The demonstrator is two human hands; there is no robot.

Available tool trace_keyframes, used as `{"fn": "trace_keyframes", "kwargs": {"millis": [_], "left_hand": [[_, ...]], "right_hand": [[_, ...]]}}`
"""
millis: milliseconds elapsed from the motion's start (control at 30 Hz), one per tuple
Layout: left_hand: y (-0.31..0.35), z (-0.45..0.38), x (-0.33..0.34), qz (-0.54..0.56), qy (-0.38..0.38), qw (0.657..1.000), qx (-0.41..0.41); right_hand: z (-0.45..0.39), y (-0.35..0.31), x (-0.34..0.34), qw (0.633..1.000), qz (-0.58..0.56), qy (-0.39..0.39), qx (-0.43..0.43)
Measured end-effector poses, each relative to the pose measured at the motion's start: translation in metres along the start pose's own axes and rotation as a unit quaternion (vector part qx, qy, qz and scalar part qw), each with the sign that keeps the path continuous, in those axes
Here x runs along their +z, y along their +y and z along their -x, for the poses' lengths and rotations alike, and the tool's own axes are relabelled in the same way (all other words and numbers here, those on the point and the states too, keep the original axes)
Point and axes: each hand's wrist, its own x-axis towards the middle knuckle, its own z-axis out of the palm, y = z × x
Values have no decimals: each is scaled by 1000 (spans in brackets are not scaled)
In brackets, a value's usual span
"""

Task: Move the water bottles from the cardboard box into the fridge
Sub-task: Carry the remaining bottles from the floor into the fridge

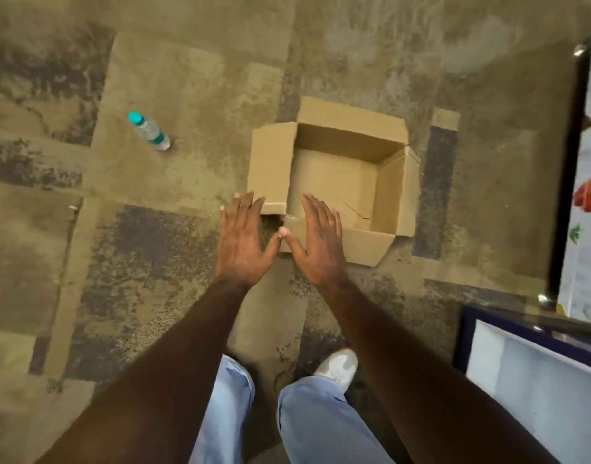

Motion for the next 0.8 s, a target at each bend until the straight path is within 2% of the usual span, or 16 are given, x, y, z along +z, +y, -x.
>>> {"fn": "trace_keyframes", "kwargs": {"millis": [167, 367, 467, 600, 667, 800], "left_hand": [[-59, -23, 4, 72, 65, 991, -88], [-124, -63, -2, 144, 118, 971, -153], [-163, -89, -15, 188, 169, 950, -182], [-207, -134, -37, 274, 234, 905, -227], [-227, -155, -45, 289, 239, 898, -231], [-257, -186, -47, 282, 192, 918, -201]], "right_hand": [[-55, -25, 53, 998, 12, -24, -51], [-133, -69, 104, 991, 29, -33, -124], [-176, -100, 122, 986, 19, -26, -161], [-233, -144, 151, 979, -23, -25, -200], [-255, -162, 170, 977, -43, -30, -208], [-292, -188, 204, 976, -74, -57, -198]]}}
